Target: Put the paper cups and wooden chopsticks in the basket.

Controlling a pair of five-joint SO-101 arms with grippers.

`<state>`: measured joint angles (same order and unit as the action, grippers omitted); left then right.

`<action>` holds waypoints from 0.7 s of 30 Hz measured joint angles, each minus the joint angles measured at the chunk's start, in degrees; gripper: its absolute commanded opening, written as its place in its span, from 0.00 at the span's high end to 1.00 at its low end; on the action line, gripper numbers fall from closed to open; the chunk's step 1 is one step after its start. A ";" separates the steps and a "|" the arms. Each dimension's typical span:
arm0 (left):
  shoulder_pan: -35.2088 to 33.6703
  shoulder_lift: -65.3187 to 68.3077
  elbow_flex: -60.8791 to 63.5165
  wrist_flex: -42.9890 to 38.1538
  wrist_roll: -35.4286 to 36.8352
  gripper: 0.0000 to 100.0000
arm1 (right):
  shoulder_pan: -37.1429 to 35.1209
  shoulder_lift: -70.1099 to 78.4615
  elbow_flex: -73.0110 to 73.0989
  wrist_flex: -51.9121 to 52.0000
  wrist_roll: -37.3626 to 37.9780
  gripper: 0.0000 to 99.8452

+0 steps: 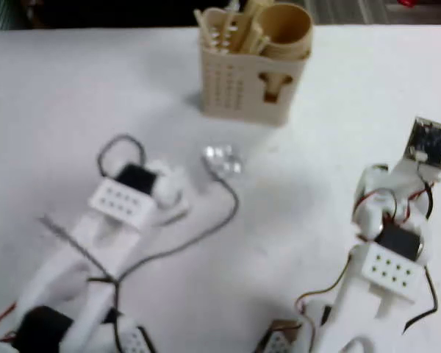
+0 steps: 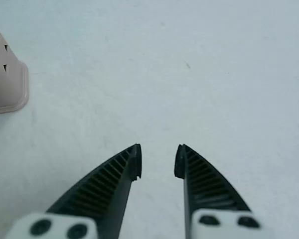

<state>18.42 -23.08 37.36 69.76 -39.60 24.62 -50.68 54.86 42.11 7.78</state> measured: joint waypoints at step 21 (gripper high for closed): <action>0.44 9.76 -43.60 -29.71 17.32 0.98 | 0.00 0.00 1.23 0.00 0.00 0.87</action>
<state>18.86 -13.32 -6.24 40.04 -22.29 24.62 -50.68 56.09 42.11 7.78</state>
